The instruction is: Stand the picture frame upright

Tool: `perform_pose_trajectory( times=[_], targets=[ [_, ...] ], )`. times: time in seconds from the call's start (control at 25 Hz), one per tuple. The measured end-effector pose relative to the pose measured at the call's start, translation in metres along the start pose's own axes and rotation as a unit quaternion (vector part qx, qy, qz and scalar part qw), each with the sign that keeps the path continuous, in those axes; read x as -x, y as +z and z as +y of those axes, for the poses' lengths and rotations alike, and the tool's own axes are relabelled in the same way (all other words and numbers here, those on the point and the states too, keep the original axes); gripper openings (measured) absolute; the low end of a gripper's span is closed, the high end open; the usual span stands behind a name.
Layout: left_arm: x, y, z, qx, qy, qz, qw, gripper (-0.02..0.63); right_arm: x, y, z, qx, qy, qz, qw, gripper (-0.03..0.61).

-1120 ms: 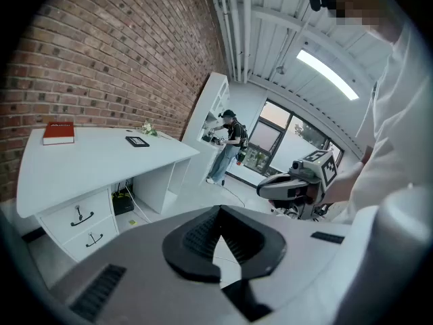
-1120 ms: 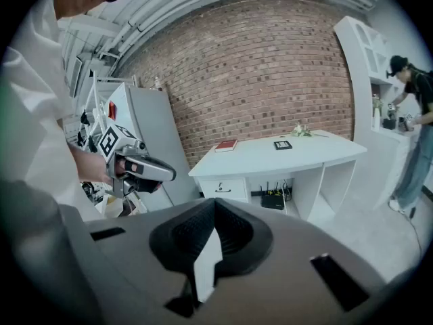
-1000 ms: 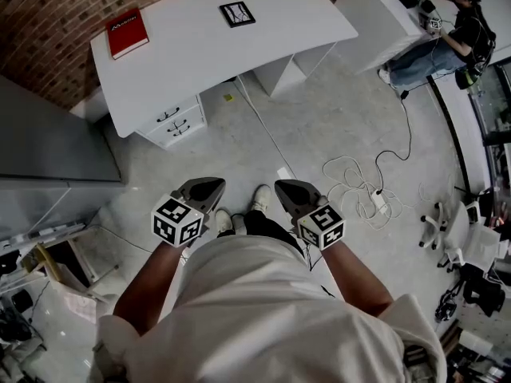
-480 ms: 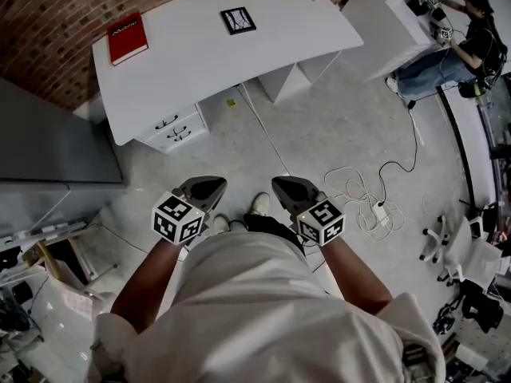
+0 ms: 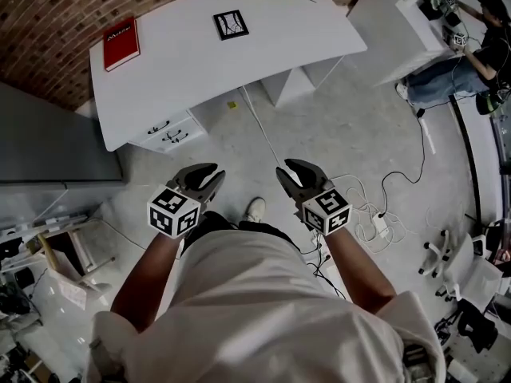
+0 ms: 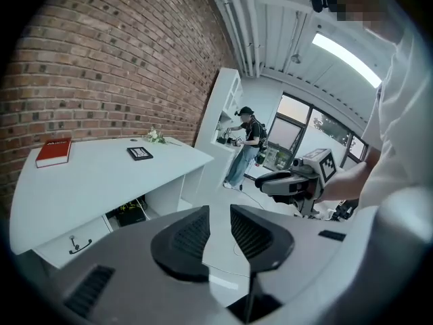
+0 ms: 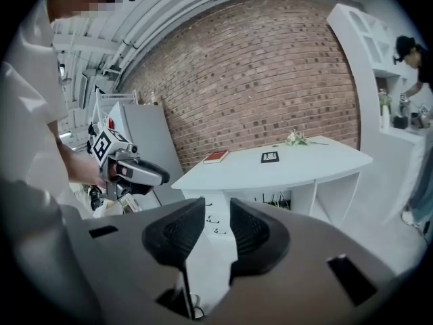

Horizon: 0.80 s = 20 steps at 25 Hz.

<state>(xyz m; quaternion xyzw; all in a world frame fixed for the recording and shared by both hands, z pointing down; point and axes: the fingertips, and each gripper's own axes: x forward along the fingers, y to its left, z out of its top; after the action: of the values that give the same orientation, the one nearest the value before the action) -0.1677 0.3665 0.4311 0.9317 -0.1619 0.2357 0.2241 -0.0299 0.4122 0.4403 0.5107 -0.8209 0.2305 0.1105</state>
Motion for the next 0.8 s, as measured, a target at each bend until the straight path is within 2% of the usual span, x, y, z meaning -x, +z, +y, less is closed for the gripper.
perform_pose_trajectory(
  times=[0.12, 0.28, 0.52, 0.8],
  targets=[
    [-0.015, 0.010, 0.007, 0.005, 0.019, 0.000, 0.9998, 0.101, -0.002, 0.003, -0.031, -0.006, -0.003, -0.003, 1.000, 0.095],
    [-0.034, 0.020, 0.014, 0.008, 0.022, 0.007, 0.9997, 0.104, -0.005, 0.009, -0.063, -0.018, -0.011, -0.006, 1.000, 0.095],
    [-0.069, 0.051, 0.049, 0.019, 0.011, -0.005, 0.9997, 0.101, -0.035, 0.025, -0.101, -0.017, -0.020, 0.002, 1.000, 0.095],
    [-0.112, 0.101, 0.112, 0.033, -0.017, -0.009, 0.9993, 0.100, -0.084, 0.060, -0.149, -0.014, -0.034, 0.032, 0.999, 0.095]
  ],
)
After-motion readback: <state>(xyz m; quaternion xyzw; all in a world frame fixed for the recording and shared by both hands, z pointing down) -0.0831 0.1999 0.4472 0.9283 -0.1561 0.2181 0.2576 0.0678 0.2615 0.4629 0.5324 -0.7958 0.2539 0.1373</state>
